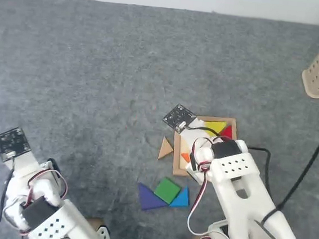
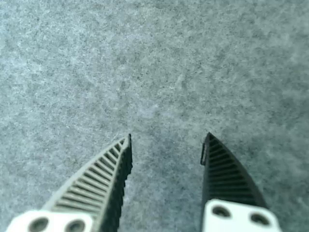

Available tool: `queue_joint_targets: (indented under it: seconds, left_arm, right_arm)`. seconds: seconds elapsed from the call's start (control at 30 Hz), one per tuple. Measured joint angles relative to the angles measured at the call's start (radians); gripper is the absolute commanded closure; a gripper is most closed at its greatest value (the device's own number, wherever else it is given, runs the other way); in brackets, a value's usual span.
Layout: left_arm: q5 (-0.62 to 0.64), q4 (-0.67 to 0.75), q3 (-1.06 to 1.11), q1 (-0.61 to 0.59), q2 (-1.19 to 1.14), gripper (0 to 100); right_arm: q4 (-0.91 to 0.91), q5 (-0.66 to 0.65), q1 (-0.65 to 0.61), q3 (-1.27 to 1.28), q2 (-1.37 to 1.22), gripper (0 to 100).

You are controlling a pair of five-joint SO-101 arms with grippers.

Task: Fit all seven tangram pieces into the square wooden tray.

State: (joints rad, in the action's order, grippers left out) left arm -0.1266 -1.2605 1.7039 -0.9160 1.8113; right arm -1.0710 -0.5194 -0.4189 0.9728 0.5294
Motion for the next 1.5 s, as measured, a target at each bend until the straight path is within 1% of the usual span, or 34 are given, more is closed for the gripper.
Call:
queue_joint_targets:
  seconds: [0.1, 0.3, 0.87, 1.07, 1.37, 1.4, 1.5]
  left_arm:
    - [0.0, 0.0, 0.0, 0.0, 0.0, 77]
    - [0.0, 0.0, 0.0, 0.0, 0.0, 77]
    - [0.0, 0.0, 0.0, 0.0, 0.0, 77]
    - [0.0, 0.0, 0.0, 0.0, 0.0, 77]
    - [0.0, 0.0, 0.0, 0.0, 0.0, 77]
    - [0.0, 0.0, 0.0, 0.0, 0.0, 77]
    - [0.0, 0.0, 0.0, 0.0, 0.0, 77]
  right_arm:
    - [0.029, 0.0, 0.0, 0.0, 0.0, 98.9]
    - [0.054, 0.0, 0.0, 0.018, 0.0, 86.4]
    - [0.054, 0.0, 0.0, 0.029, 0.008, 86.2]
    - [0.054, 0.0, 0.035, 0.029, 0.008, 78.7]
    - [0.054, 0.0, 0.037, 0.029, 0.008, 79.8]
    - [0.055, 0.0, 0.037, 0.029, 0.008, 82.0]
    - [0.061, 0.0, 0.037, 0.029, 0.008, 93.1]
